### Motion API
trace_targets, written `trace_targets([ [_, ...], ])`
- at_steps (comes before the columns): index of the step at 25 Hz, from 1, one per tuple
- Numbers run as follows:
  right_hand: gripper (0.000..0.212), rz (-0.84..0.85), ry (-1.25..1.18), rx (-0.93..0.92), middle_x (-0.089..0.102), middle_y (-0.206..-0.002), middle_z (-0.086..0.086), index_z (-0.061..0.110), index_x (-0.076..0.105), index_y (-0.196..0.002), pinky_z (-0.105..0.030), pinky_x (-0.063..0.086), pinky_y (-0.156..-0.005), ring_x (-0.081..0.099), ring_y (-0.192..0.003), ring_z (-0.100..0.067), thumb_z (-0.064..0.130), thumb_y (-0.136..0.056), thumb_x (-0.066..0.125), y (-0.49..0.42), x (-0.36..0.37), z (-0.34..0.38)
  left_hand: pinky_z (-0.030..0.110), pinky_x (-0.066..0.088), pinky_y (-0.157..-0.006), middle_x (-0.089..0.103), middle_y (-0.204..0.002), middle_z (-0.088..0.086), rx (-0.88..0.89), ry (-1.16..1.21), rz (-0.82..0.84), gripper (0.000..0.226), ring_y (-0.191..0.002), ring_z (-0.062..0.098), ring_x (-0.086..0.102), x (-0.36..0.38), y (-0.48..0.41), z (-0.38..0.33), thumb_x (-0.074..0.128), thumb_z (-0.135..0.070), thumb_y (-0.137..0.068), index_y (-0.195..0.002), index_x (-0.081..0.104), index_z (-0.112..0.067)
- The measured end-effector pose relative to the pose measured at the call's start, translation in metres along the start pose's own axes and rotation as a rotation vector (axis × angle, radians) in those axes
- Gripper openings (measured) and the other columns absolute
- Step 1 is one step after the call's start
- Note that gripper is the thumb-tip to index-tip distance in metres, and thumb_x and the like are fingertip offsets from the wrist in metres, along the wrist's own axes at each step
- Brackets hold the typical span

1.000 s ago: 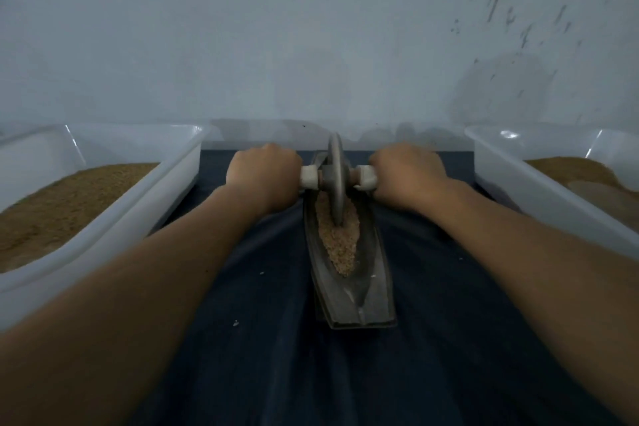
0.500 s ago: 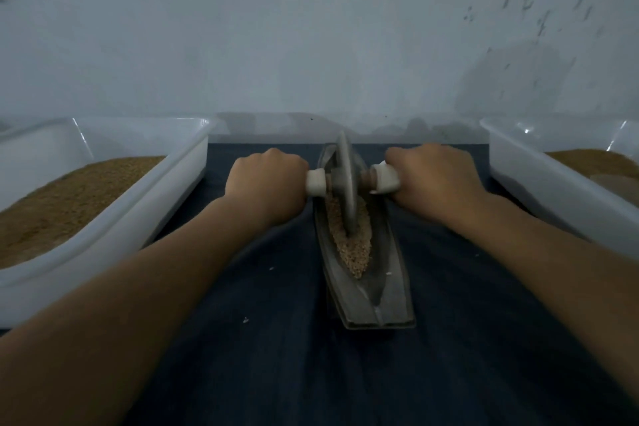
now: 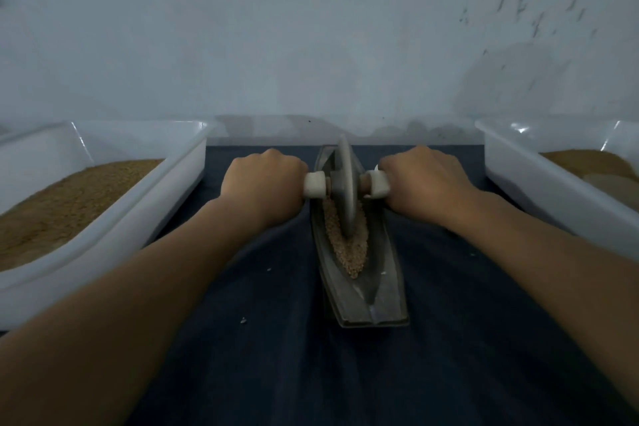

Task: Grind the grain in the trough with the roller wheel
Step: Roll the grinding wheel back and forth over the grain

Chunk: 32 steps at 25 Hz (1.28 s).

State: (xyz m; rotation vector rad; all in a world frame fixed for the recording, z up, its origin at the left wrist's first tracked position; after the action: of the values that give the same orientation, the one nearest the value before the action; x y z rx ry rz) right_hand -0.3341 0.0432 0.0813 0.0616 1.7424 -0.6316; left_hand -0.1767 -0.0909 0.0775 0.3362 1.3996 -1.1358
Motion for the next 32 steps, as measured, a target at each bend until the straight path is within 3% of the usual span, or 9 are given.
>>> trace_targets([
  [5,0.028,-0.012,0.02,-0.089,0.048,-0.076,0.01,0.035,0.046,-0.088,-0.03,0.034,-0.052,0.053,-0.067,-0.019,0.047,-0.082,0.07,0.009,-0.003,-0.003,0.033,0.033,-0.056,0.042,-0.071,-0.007,0.009,0.037,0.071,0.004,-0.059,0.015,0.04,-0.005,0.008,0.0,0.06,-0.035,-0.086,-0.086,0.057,-0.032],
  [10,0.031,-0.319,0.247,-0.122,0.01,-0.055,0.019,0.032,0.041,-0.059,-0.013,0.001,-0.043,0.005,-0.045,0.004,0.05,-0.054,0.066,0.04,-0.012,-0.008,0.024,0.018,-0.044,0.034,-0.06,-0.01,0.092,-0.088,-0.072,0.02,-0.045,0.011,0.028,-0.012,0.026,0.002,0.065,-0.04,-0.075,-0.07,0.047,-0.034],
  [15,0.017,0.113,-0.049,0.124,0.064,-0.087,0.002,0.034,0.063,-0.087,-0.032,0.045,-0.062,0.057,-0.075,-0.022,0.05,-0.09,0.059,-0.012,0.017,-0.018,0.034,0.041,-0.061,0.05,-0.079,0.0,-0.017,-0.103,0.066,0.015,-0.072,0.024,0.055,-0.019,-0.028,-0.012,0.057,-0.029,-0.091,-0.1,0.067,-0.022],
  [18,0.023,-0.078,0.006,0.009,0.048,-0.067,0.011,0.03,0.049,-0.071,-0.025,0.03,-0.048,0.041,-0.054,-0.01,0.044,-0.083,0.063,0.012,0.008,-0.016,0.034,0.038,-0.058,0.052,-0.079,-0.003,0.075,-0.075,0.074,0.013,-0.069,0.022,0.055,-0.019,-0.008,-0.01,0.059,-0.031,-0.087,-0.097,0.066,-0.026],
  [21,0.034,-0.328,0.171,-0.073,0.02,-0.055,0.015,0.031,0.035,-0.064,-0.016,0.006,-0.046,0.011,-0.047,-0.001,0.047,-0.062,0.065,0.06,-0.006,-0.014,0.021,0.014,-0.044,0.023,-0.056,-0.012,0.179,-0.047,-0.143,0.01,-0.042,0.008,0.017,-0.021,0.032,-0.005,0.066,-0.038,-0.064,-0.07,0.059,-0.034],
  [23,0.031,-0.237,0.157,-0.052,0.03,-0.056,0.013,0.031,0.038,-0.065,-0.017,0.009,-0.046,0.021,-0.045,-0.009,0.046,-0.064,0.066,0.055,0.005,-0.017,0.017,0.009,-0.045,0.014,-0.053,-0.011,0.186,-0.093,-0.225,0.016,-0.04,0.008,0.009,-0.022,0.025,-0.006,0.068,-0.038,-0.055,-0.06,0.053,-0.033],
  [26,0.014,-0.032,0.04,0.096,0.055,-0.076,0.007,0.031,0.058,-0.081,-0.028,0.033,-0.052,0.05,-0.063,-0.019,0.042,-0.086,0.064,0.007,0.003,-0.007,0.031,0.036,-0.052,0.046,-0.068,-0.005,0.052,-0.045,-0.033,0.006,-0.06,0.022,0.053,-0.008,-0.012,-0.005,0.062,-0.032,-0.081,-0.086,0.064,-0.028],
  [28,0.016,0.053,0.04,0.112,0.061,-0.086,0.002,0.03,0.061,-0.084,-0.03,0.039,-0.061,0.055,-0.075,-0.022,0.044,-0.091,0.063,-0.018,-0.002,-0.003,0.035,0.042,-0.062,0.058,-0.085,-0.001,-0.013,0.022,0.084,0.013,-0.077,0.025,0.06,-0.001,-0.028,-0.001,0.059,-0.032,-0.088,-0.098,0.065,-0.026],
  [32,0.023,-0.104,0.114,-0.012,0.047,-0.067,0.01,0.03,0.047,-0.069,-0.024,0.027,-0.048,0.037,-0.053,-0.011,0.035,-0.075,0.069,0.026,-0.004,-0.006,0.027,0.026,-0.046,0.032,-0.061,-0.01,0.107,-0.039,-0.107,0.016,-0.047,0.013,0.029,-0.007,0.018,-0.003,0.07,-0.035,-0.074,-0.077,0.055,-0.032],
])
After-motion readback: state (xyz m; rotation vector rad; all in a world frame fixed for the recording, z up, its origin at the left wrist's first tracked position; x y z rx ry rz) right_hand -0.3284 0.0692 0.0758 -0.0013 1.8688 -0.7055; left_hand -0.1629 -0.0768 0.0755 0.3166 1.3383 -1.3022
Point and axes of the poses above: each hand's wrist, its own y-axis away from the middle knuckle, its own x-axis out of the palm, z = x × y, the point moved 5 cm from there along -y, towards the middle knuckle
